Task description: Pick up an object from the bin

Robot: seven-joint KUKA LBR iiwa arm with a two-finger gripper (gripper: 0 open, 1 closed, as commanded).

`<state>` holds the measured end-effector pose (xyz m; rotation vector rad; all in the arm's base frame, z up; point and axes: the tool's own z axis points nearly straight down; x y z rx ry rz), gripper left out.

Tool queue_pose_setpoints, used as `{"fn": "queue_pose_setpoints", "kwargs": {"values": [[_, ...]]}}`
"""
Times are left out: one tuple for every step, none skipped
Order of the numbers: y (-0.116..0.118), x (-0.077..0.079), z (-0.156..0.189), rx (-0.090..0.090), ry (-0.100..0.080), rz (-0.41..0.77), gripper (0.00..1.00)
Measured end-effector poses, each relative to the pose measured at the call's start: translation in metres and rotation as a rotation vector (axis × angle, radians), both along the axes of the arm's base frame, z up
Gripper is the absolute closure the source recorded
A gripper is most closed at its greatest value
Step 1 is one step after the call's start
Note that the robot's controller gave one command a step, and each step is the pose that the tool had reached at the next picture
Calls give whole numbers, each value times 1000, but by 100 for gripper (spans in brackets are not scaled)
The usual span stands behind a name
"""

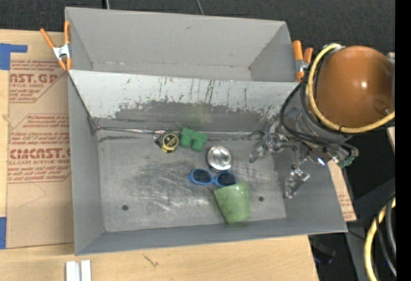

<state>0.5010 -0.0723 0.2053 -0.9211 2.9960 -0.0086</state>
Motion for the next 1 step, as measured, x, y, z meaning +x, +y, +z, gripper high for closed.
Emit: {"fn": "queue_pose_setpoints", "kwargs": {"values": [[110,8,-133,-1,7,278,0]]}}
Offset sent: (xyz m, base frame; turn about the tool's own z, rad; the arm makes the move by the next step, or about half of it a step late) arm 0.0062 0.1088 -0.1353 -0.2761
